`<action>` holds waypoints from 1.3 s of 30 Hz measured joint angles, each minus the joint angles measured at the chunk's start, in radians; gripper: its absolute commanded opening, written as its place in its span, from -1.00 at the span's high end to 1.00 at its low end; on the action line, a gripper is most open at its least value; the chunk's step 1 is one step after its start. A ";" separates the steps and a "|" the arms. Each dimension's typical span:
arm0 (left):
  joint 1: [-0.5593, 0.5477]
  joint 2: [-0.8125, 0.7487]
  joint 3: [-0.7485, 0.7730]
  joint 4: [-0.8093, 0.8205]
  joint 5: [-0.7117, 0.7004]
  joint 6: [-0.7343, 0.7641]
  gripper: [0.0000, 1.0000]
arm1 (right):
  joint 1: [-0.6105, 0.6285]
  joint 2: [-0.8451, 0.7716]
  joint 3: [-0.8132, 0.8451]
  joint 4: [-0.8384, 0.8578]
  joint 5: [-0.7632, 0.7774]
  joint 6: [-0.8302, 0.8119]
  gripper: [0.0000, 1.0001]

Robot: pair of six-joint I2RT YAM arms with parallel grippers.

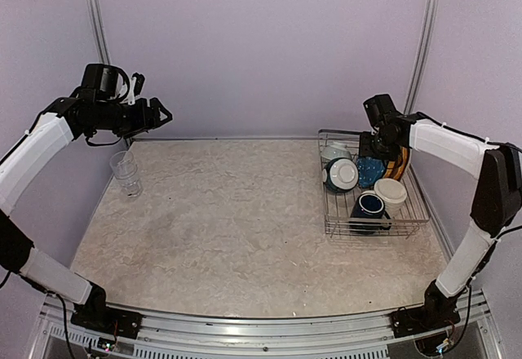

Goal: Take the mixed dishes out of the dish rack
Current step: Grab the plate from the dish rack.

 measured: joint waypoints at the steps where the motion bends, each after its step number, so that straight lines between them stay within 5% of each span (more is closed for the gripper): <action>1: 0.000 0.000 0.000 0.000 0.002 -0.003 -0.65 | 0.000 0.014 0.013 -0.006 0.010 0.006 -0.25; 9: 0.000 0.000 0.000 0.000 0.017 -0.014 -0.66 | 0.000 0.031 0.033 -0.020 0.025 0.014 -0.30; 15: 0.000 0.000 0.000 0.000 0.031 -0.018 -0.66 | 0.000 -0.040 0.007 -0.016 0.000 -0.005 -0.53; 39: 0.000 0.030 0.001 -0.003 0.071 -0.026 -0.67 | -0.001 0.034 0.001 -0.003 0.097 -0.006 -0.51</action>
